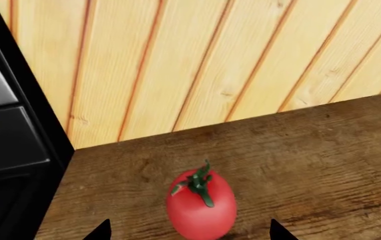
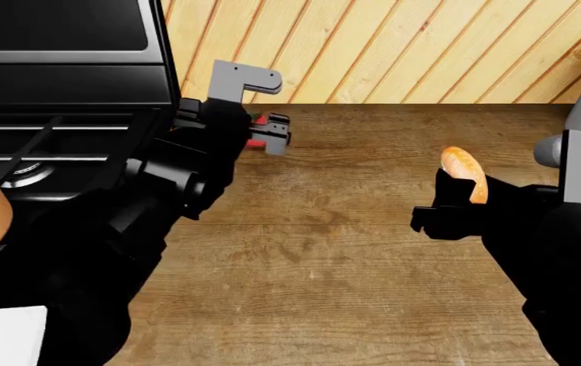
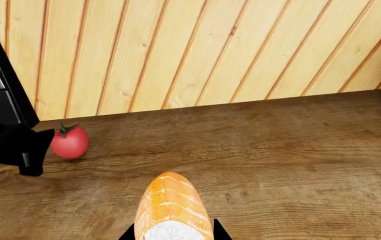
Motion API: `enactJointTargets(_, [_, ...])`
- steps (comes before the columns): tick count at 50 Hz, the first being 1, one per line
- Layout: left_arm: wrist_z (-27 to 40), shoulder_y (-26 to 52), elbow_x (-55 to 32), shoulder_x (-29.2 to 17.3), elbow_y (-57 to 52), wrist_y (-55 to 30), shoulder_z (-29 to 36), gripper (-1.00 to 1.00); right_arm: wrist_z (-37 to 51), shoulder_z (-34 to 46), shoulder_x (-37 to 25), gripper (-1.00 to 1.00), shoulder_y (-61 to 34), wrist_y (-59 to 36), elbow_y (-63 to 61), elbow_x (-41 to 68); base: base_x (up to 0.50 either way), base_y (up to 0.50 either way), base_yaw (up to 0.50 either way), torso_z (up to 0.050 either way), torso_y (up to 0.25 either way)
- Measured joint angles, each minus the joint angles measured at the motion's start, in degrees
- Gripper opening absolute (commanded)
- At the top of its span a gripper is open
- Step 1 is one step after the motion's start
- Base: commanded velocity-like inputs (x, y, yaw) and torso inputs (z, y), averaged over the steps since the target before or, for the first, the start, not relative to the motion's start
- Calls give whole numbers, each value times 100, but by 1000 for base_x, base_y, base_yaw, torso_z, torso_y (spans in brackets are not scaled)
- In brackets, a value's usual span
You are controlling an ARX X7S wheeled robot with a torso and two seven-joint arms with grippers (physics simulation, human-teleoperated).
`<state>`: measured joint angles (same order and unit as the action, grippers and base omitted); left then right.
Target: Place both pans onto different burners. Then place the tomato and the sushi on different pans.
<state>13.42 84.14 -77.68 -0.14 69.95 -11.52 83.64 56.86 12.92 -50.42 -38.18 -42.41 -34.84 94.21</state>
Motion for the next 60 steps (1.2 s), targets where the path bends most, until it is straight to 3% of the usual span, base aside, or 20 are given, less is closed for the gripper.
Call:
enactJointTargets(11, [-80, 64, -264, 8, 47, 136, 307, 100, -45, 3, 15, -100, 39, 29, 35, -38, 0, 0, 0, 0, 0])
enactJointTargets(28, [-160, 171, -266, 13, 49, 345, 419, 100, -80, 0, 24, -100, 102, 72, 37, -57, -1, 0, 0, 3, -247])
enactJointTargets(60, [-182, 96, -105, 13, 223, 1229, 367, 100, -232, 54, 111, -100, 211, 140, 148, -177, 0, 0, 0, 0, -3])
